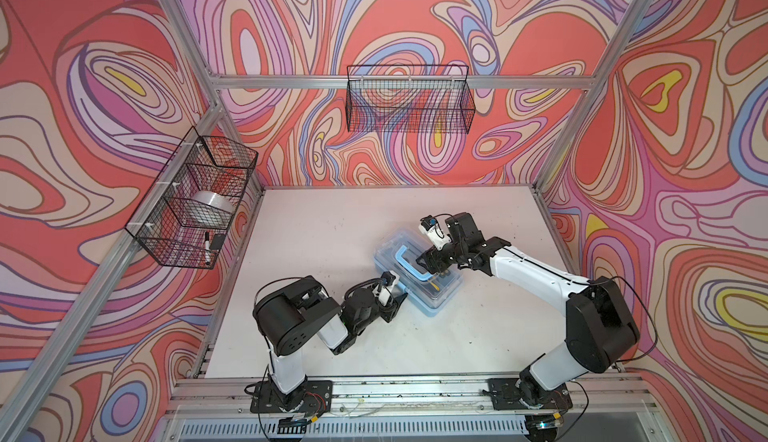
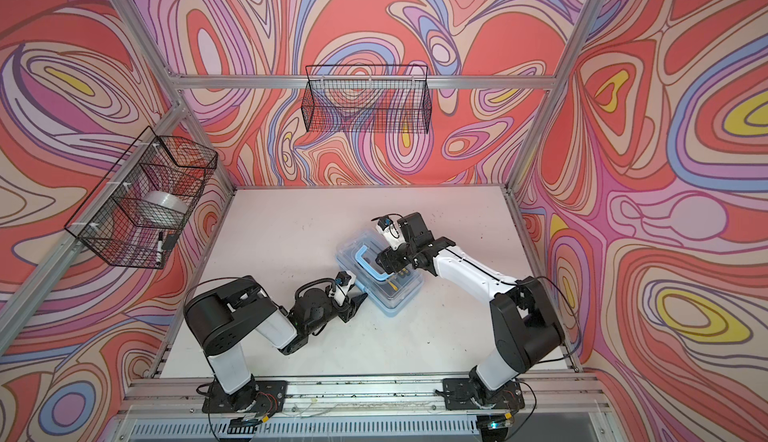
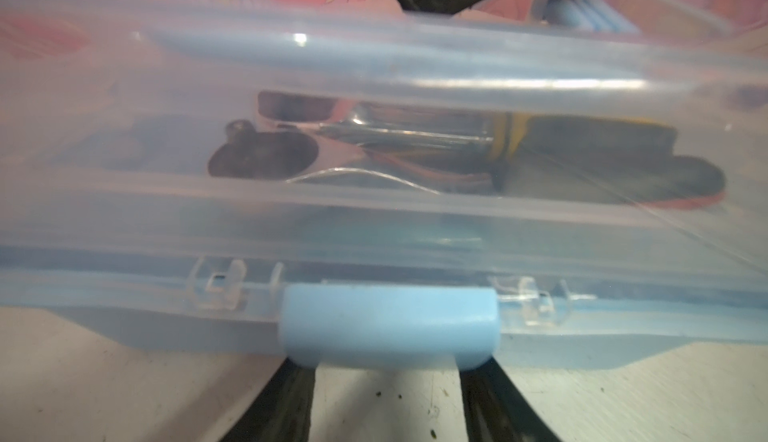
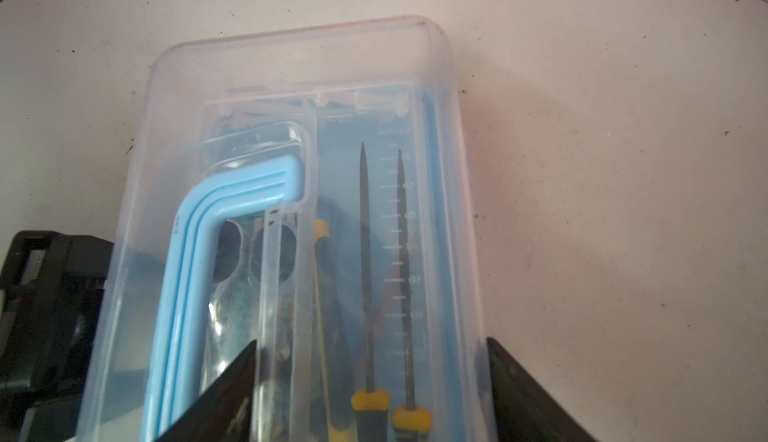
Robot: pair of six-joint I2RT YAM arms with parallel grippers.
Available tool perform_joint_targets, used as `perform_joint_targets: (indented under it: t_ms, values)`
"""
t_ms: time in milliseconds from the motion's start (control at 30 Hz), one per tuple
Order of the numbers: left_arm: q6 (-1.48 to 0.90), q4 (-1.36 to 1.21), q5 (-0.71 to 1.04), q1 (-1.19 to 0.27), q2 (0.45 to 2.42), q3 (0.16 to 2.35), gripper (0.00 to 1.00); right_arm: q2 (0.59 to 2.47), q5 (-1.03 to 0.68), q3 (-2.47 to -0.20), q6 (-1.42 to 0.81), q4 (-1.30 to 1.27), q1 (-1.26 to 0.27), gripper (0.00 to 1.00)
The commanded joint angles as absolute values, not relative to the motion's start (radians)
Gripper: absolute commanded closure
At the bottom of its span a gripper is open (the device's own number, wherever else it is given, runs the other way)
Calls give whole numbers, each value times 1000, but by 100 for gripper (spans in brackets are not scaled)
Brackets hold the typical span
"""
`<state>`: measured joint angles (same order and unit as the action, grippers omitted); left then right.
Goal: Pack the tool kit
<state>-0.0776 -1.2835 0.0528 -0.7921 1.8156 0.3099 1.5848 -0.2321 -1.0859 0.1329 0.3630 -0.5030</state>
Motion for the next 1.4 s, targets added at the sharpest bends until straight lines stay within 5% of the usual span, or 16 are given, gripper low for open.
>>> perform_joint_targets:
  t_ms: [0, 1367]
  values:
    - [-40, -1358, 52, -796, 1834, 337, 46, 1641, -204, -1020, 114, 499, -517, 32]
    - [0, -1362, 40, -795, 1782, 364, 44, 1652, -223, -1009, 101, 510, -517, 33]
